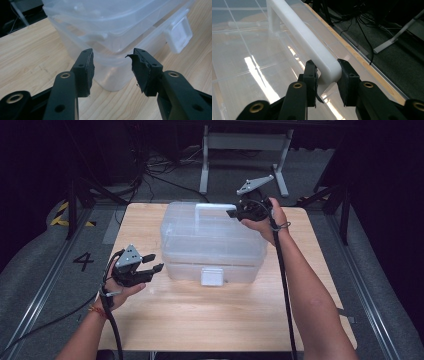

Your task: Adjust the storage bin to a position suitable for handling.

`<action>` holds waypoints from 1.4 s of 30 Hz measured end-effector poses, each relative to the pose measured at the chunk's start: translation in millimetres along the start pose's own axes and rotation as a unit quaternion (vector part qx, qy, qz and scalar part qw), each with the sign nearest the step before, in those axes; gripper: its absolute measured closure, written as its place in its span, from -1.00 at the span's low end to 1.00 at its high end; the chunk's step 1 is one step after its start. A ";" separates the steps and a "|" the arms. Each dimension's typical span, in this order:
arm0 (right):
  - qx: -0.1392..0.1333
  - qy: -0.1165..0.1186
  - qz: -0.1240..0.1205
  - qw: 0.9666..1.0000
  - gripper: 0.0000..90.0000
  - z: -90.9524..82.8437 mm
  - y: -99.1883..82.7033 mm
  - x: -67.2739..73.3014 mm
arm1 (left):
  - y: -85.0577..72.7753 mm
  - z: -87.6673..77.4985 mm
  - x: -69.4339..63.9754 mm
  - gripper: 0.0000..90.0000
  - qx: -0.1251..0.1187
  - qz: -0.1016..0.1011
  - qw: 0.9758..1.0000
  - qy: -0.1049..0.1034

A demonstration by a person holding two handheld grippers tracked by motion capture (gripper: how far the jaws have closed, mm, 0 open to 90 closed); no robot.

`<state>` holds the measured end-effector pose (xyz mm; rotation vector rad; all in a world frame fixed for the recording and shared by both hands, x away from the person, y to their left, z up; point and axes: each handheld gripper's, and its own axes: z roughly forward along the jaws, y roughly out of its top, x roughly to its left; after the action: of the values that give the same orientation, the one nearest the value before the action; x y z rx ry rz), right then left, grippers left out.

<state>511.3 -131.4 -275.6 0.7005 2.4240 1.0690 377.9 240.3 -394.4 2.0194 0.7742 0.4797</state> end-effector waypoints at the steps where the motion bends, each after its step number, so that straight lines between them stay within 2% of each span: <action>1: 0.000 0.000 0.000 1.000 0.59 0.0 0.0 0.2 | 1.4 0.7 -0.2 0.19 -0.004 0.000 1.000 0.002; 5: 0.000 -0.001 0.001 1.000 0.59 0.1 -0.1 0.3 | 5.3 3.4 -0.4 0.31 -0.014 -0.002 1.000 0.003; 16: -0.001 -0.005 0.000 1.000 0.59 -0.1 -0.6 2.4 | 7.8 18.2 -1.3 0.55 -0.014 -0.005 1.000 0.014; 25: -0.003 -0.009 0.001 1.000 0.59 -0.3 -1.9 3.2 | 5.5 20.6 -1.8 0.79 -0.026 -0.001 1.000 -0.007; 32: -0.005 -0.014 -0.001 1.000 0.58 -0.3 -3.2 5.4 | 5.4 19.3 -3.0 0.99 -0.026 0.005 1.000 -0.008; 38: -0.010 -0.027 -0.003 1.000 0.49 -2.9 -4.4 7.7 | 5.7 19.5 -3.5 1.00 -0.023 0.009 1.000 -0.006; 42: -0.016 -0.026 -0.003 1.000 0.47 -7.2 -6.1 8.8 | 5.4 19.6 -3.5 1.00 -0.020 0.012 1.000 -0.005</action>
<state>498.7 -133.8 -277.1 0.7012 2.3583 1.0710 388.9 223.9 -400.2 1.9936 0.7302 0.4948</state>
